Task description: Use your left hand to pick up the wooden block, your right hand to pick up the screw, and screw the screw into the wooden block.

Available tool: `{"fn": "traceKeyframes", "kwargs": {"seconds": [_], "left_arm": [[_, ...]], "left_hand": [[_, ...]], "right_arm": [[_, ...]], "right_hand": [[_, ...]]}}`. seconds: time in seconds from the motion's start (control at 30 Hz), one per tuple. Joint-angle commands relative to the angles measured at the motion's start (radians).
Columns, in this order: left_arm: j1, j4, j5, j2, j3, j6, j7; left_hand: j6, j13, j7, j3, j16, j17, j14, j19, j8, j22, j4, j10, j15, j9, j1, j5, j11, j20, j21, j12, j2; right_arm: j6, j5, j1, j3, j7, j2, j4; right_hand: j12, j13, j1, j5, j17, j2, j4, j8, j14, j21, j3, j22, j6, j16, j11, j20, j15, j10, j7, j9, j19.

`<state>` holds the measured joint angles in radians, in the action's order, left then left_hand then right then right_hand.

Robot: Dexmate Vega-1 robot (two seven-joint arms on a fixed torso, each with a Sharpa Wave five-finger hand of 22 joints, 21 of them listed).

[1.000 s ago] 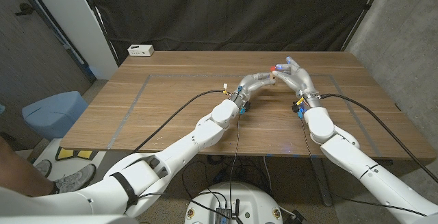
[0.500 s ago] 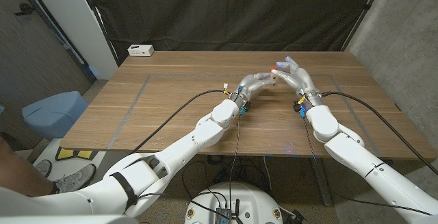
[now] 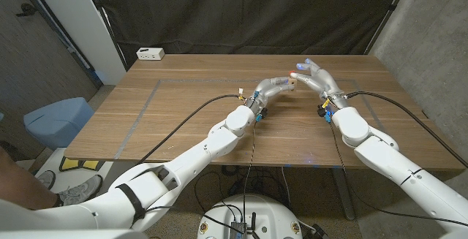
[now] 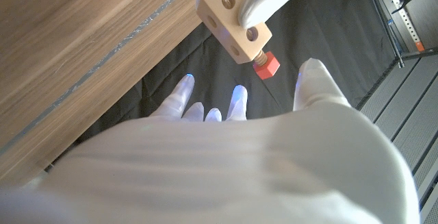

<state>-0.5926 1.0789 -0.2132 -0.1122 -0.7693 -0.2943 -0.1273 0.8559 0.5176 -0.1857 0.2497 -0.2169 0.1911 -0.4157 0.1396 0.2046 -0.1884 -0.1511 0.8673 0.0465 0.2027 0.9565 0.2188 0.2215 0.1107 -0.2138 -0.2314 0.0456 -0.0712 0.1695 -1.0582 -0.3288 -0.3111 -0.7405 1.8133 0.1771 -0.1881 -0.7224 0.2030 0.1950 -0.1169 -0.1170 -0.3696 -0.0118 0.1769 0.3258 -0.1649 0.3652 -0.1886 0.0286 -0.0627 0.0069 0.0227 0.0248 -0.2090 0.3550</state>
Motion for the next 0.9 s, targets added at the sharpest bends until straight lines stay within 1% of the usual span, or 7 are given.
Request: {"fn": "traceKeyframes", "kwargs": {"seconds": [0.03, 0.13, 0.2, 0.37, 0.53, 0.73, 0.9], "left_arm": [[-0.008, 0.024, 0.021, -0.015, -0.002, 0.011, -0.013], [-0.011, 0.032, 0.021, -0.019, -0.001, 0.014, -0.014], [-0.013, 0.037, 0.022, -0.021, -0.002, 0.016, -0.015], [-0.017, 0.042, 0.023, -0.024, -0.002, 0.015, -0.013], [-0.021, 0.050, 0.027, -0.028, -0.002, 0.016, -0.016], [-0.025, 0.064, 0.033, -0.036, -0.003, 0.021, -0.019], [-0.029, 0.072, 0.033, -0.039, -0.003, 0.023, -0.018]], "left_hand": [[0.017, 0.001, 0.006, 0.001, 0.001, 0.001, -0.007, 0.000, 0.007, -0.004, 0.003, 0.012, 0.069, 0.004, 0.002, 0.006, -0.002, -0.002, -0.004, -0.005, 0.013], [0.017, 0.002, 0.005, 0.001, 0.001, 0.000, -0.008, -0.001, 0.007, -0.004, 0.002, 0.012, 0.070, 0.004, 0.003, 0.006, -0.002, -0.003, -0.004, -0.005, 0.012], [0.016, 0.002, 0.004, 0.001, 0.001, 0.001, -0.007, 0.000, 0.007, -0.004, 0.002, 0.011, 0.070, 0.004, 0.003, 0.006, -0.002, -0.001, -0.004, -0.004, 0.014], [0.017, 0.002, 0.004, 0.001, 0.001, 0.001, -0.007, 0.000, 0.007, -0.004, 0.002, 0.011, 0.069, 0.004, 0.003, 0.006, -0.002, 0.000, -0.004, -0.004, 0.014], [0.016, 0.002, 0.005, 0.001, 0.001, 0.001, -0.007, -0.001, 0.006, -0.004, 0.002, 0.011, 0.069, 0.004, 0.003, 0.006, -0.002, 0.000, -0.004, -0.004, 0.014], [0.015, 0.003, 0.005, 0.002, 0.001, 0.001, -0.006, -0.001, 0.006, -0.004, 0.002, 0.011, 0.068, 0.004, 0.004, 0.006, -0.002, 0.001, -0.004, -0.003, 0.015], [0.016, 0.003, 0.004, 0.002, 0.001, 0.001, -0.007, -0.001, 0.006, -0.004, 0.002, 0.011, 0.069, 0.004, 0.005, 0.007, -0.002, 0.000, -0.004, -0.003, 0.015]], "right_arm": [[0.104, 0.011, 0.003, 0.022, 0.065, -0.092, 0.083], [0.137, 0.015, 0.007, 0.028, 0.086, -0.119, 0.108], [0.162, 0.017, 0.010, 0.032, 0.098, -0.136, 0.125], [0.218, 0.019, 0.017, 0.041, 0.127, -0.181, 0.169], [0.275, 0.018, 0.031, 0.049, 0.159, -0.229, 0.213], [0.330, 0.018, 0.064, 0.054, 0.217, -0.289, 0.252], [0.373, 0.019, 0.098, 0.054, 0.267, -0.333, 0.280]], "right_hand": [[0.008, -0.005, 0.013, -0.004, 0.003, 0.005, 0.000, 0.007, 0.013, -0.002, -0.001, -0.003, -0.010, 0.002, -0.001, -0.002, 0.007, -0.010, -0.003, -0.001, -0.012], [0.009, -0.005, 0.016, -0.004, 0.002, 0.008, 0.000, 0.013, 0.019, -0.003, -0.001, -0.003, -0.015, 0.002, -0.006, -0.013, 0.013, -0.013, -0.010, -0.001, -0.021], [0.009, -0.005, 0.016, -0.004, 0.002, 0.010, -0.001, 0.015, 0.023, -0.002, -0.001, -0.003, -0.015, 0.002, -0.015, -0.019, 0.018, -0.016, -0.012, -0.001, -0.025], [0.009, -0.005, 0.013, -0.003, 0.001, 0.014, -0.005, 0.024, 0.031, -0.002, 0.002, -0.003, -0.027, 0.002, -0.017, -0.030, 0.034, -0.024, -0.020, -0.001, -0.037], [0.011, -0.005, 0.005, -0.002, 0.000, 0.018, -0.011, 0.029, 0.033, -0.002, 0.007, -0.003, -0.030, 0.001, -0.022, -0.042, 0.039, -0.024, -0.026, -0.001, -0.046], [0.012, -0.005, -0.006, 0.000, -0.001, 0.025, -0.017, 0.033, 0.035, -0.001, 0.013, -0.003, -0.029, -0.001, -0.023, -0.051, 0.047, -0.024, -0.032, 0.000, -0.050], [0.014, -0.004, -0.019, 0.003, -0.002, 0.032, -0.024, 0.035, 0.033, 0.000, 0.021, -0.003, -0.027, -0.003, -0.022, -0.062, 0.063, -0.024, -0.035, 0.000, -0.055]]}}
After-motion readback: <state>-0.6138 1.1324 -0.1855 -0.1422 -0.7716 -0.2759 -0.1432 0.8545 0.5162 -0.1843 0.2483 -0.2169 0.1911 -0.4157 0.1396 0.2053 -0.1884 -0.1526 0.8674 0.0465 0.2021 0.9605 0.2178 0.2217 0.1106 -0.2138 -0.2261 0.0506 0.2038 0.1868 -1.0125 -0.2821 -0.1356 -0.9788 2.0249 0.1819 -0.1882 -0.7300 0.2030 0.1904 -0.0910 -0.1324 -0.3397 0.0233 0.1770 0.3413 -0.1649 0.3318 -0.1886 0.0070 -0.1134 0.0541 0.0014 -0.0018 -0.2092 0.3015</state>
